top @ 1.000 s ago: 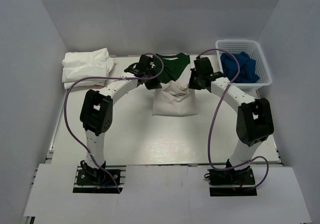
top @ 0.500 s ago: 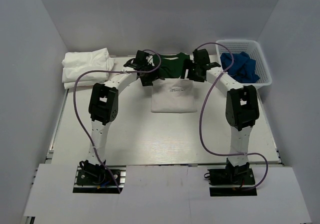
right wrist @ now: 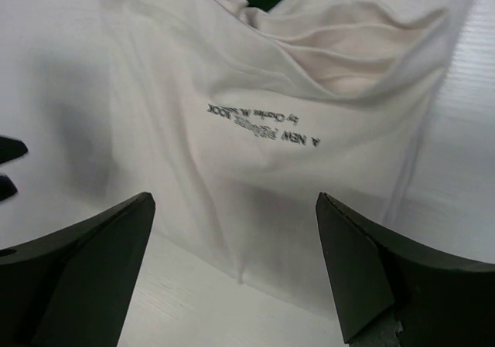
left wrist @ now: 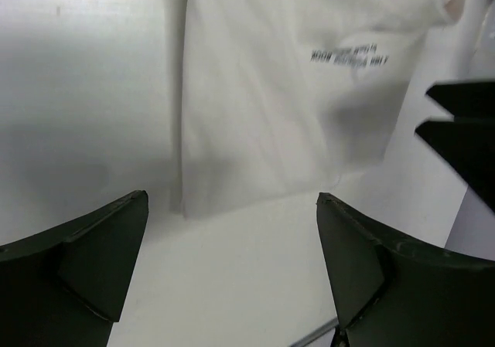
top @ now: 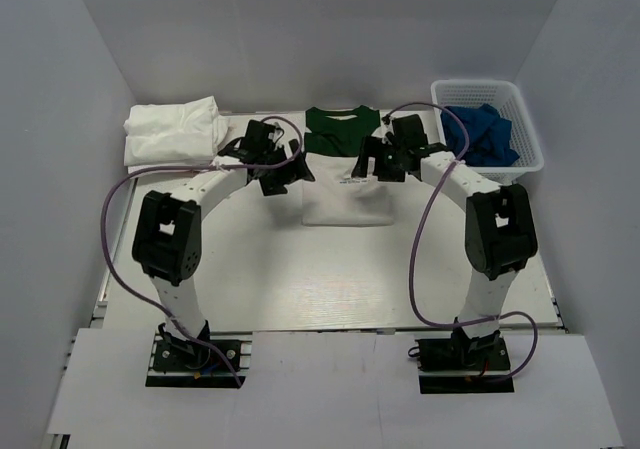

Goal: Fold and stack the t-shirts
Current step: Fold the folded rectangular tshirt in 1/3 of the way, then grab one side of the 2/3 rectangular tshirt with both arms

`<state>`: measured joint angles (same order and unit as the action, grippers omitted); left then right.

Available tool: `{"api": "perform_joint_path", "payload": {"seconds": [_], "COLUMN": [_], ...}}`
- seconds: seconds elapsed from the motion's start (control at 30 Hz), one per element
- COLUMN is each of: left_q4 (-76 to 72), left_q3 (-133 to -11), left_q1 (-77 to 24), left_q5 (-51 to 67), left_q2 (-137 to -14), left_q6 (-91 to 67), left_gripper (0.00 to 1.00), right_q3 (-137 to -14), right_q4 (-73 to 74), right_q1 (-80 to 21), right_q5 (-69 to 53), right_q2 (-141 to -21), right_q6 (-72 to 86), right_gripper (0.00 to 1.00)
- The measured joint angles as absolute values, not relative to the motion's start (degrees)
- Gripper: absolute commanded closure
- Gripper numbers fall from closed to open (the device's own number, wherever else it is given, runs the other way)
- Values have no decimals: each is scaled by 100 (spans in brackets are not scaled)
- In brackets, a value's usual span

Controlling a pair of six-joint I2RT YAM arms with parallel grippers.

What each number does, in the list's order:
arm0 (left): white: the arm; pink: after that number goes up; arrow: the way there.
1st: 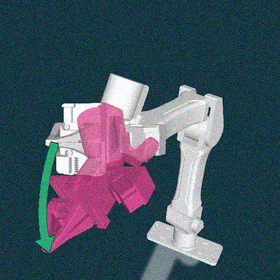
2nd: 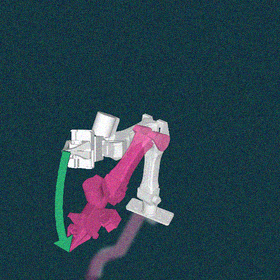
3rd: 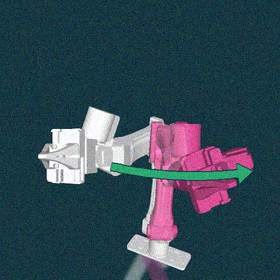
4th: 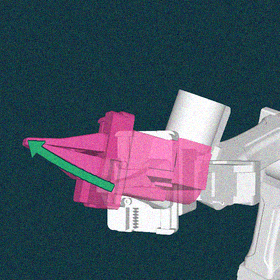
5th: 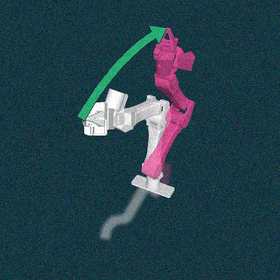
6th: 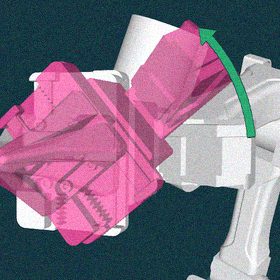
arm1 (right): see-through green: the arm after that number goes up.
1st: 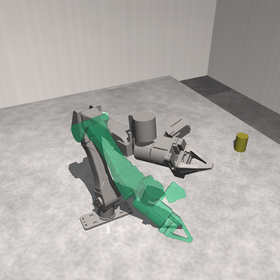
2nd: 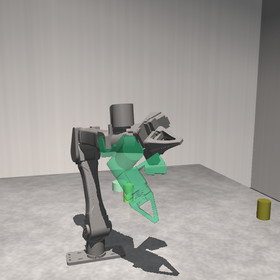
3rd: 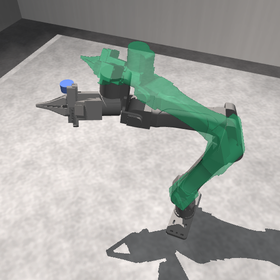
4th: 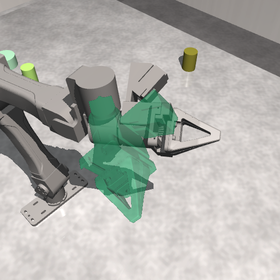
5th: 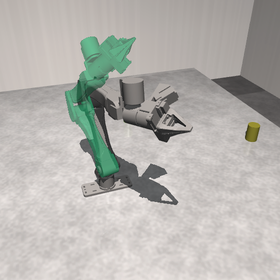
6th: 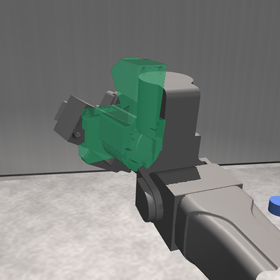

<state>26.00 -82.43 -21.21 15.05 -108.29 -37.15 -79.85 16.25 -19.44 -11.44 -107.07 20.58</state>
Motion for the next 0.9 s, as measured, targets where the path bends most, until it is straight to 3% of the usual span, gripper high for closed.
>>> {"api": "perform_joint_path", "payload": {"seconds": [0.13, 0.37, 0.5, 0.6, 0.9], "left_q4": [2633, 2694, 2676, 2670, 2532], "left_q3": [-7550, -7022, -7011, -7013, -7043], "left_q1": [-2180, -2241, -2248, -2248, -2392], "left_q5": [1546, 1693, 1715, 1723, 1798], "left_q2": [-10361, -10344, -10320, -10318, -10604], "left_q6": [-3732, -3817, -3835, -3811, -3691], "left_gripper": [0, 0, 0, 0, 0], "right_q3": [-8348, -10510, -10853, -10403, -7175], "right_q4": [1437, 1157, 1138, 991, 808], "right_q1": [-1992, -1940, -1848, -1800, -1640], "right_q5": [-1553, -1531, -1402, -1216, -519], "right_q2": [-11133, -13056, -13244, -12783, -9747], "right_q6": [2082, 2329, 2353, 2274, 2252], "right_gripper": [10, 10, 10, 10, 10]}}
